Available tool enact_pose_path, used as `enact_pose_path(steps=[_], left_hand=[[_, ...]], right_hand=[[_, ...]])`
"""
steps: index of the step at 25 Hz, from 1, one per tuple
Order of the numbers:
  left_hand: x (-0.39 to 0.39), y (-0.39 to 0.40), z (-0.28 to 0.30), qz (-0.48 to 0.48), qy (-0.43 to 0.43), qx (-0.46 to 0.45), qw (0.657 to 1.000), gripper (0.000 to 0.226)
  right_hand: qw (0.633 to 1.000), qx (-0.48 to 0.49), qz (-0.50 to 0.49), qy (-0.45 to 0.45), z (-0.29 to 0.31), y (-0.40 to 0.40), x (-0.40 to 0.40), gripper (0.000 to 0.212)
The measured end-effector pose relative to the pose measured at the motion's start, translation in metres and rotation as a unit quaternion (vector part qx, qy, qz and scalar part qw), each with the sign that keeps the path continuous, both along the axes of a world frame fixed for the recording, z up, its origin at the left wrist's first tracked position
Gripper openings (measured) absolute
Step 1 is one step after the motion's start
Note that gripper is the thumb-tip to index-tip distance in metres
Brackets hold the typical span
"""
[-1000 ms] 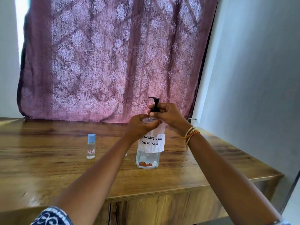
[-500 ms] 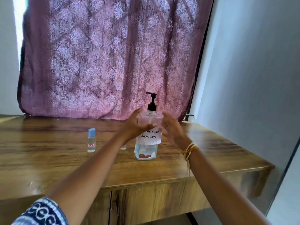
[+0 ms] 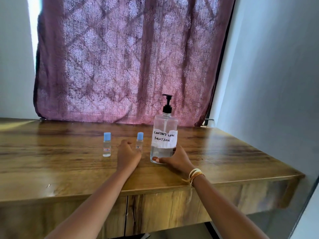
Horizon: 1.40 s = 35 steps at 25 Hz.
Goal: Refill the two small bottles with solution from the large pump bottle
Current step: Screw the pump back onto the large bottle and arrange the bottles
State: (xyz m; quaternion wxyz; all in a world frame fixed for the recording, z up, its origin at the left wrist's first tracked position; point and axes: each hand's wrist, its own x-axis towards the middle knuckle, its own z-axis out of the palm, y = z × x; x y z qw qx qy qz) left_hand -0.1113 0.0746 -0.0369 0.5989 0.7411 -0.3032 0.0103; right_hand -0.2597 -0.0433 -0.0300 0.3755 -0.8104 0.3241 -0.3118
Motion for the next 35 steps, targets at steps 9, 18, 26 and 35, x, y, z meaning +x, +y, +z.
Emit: enact_pose_path(steps=[9,18,26,35], left_hand=[[0.041,-0.039,0.001,0.006,-0.080,0.150,0.985,0.028],[0.115,-0.123,0.003,0.031,-0.093,0.177,0.979,0.029],[0.174,-0.184,-0.001,0.084,-0.141,0.250,0.954,0.029],[0.124,-0.140,0.008,0.060,-0.142,0.240,0.958,0.028]], right_hand=[[1.000,-0.012,-0.006,0.009,0.008,-0.029,0.035,0.082],[1.000,0.000,0.007,-0.017,0.008,-0.116,0.131,0.075],[0.999,-0.041,-0.002,0.030,0.006,-0.197,0.190,0.074],[0.999,-0.003,-0.014,0.050,0.009,-0.144,0.165,0.074]])
